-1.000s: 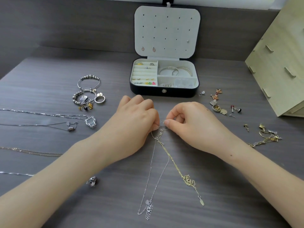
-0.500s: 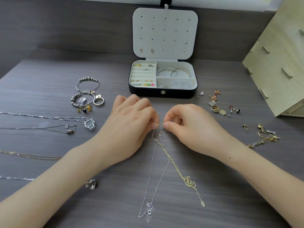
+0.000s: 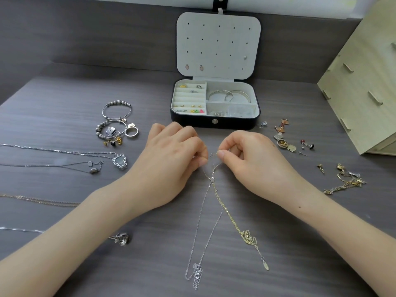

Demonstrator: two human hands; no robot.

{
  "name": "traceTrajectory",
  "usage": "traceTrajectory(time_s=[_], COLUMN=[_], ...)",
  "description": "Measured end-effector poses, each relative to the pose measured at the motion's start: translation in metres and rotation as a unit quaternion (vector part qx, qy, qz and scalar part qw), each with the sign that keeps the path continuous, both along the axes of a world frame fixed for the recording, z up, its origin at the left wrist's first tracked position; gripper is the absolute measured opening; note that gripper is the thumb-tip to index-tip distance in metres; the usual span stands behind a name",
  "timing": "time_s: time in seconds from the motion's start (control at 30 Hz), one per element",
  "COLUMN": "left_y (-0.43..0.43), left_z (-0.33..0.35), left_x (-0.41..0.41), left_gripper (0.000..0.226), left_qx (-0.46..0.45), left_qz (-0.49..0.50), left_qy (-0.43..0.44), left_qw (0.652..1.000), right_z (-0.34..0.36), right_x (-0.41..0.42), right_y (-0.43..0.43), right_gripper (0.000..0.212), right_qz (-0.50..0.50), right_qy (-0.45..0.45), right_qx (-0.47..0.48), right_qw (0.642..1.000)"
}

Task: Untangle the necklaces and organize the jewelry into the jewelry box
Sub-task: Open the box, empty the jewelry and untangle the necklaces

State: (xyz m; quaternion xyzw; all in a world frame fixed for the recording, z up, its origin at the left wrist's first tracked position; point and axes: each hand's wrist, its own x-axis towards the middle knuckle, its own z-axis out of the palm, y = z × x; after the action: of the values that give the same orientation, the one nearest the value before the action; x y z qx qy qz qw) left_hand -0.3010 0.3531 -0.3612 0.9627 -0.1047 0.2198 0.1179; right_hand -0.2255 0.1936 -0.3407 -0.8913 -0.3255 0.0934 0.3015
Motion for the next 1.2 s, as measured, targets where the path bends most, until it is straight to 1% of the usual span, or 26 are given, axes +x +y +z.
traceTrajectory(time_s=[0.23,0.33,0.5,0.63,0.73,0.87,1.03,1.1,1.17,1.2], left_y=[-0.001,-0.001,-0.001,-0.002,-0.005,-0.015,-0.019,-0.019,-0.019,-0.018], left_z=[0.001,0.001,0.001,-0.002,-0.006,-0.009,-0.011,-0.011,-0.012,-0.012], left_x=[0.0,0.001,0.002,0.002,0.003,0.005,0.008,0.009,0.009,0.009], left_gripper=[0.024,0.024,0.027,0.028,0.026,0.022,0.02,0.021,0.021,0.021], left_qx=[-0.007,-0.011,-0.017,-0.044,-0.054,-0.071,-0.072,-0.072,-0.078,-0.086], left_qz=[-0.001,-0.001,-0.004,-0.003,0.003,0.032,0.036,0.032,0.031,0.031], left_qy=[0.001,0.002,0.005,0.01,-0.005,-0.04,-0.037,-0.033,-0.025,-0.02], left_qw=[1.0,1.0,1.0,0.999,0.999,0.996,0.996,0.996,0.996,0.996], right_z=[0.0,-0.001,-0.001,-0.001,-0.004,-0.007,-0.003,-0.001,0.001,0.002], right_x=[0.0,0.0,-0.002,-0.003,-0.003,-0.002,-0.003,-0.003,-0.003,-0.004], right_y=[0.0,-0.001,-0.001,-0.001,0.0,0.002,0.003,0.003,0.001,0.001], right_gripper=[0.018,0.015,0.012,0.014,0.016,0.019,0.022,0.018,0.013,0.014], right_qz=[0.018,0.034,0.06,0.074,0.067,0.039,-0.001,-0.004,0.009,0.019], right_qy=[0.015,0.023,0.016,0.005,0.014,0.056,0.124,0.124,0.096,0.08], right_qx=[-0.01,-0.008,-0.015,-0.019,-0.008,0.03,0.062,0.066,0.053,0.043], right_qw=[1.0,0.999,0.998,0.997,0.998,0.997,0.99,0.99,0.994,0.996])
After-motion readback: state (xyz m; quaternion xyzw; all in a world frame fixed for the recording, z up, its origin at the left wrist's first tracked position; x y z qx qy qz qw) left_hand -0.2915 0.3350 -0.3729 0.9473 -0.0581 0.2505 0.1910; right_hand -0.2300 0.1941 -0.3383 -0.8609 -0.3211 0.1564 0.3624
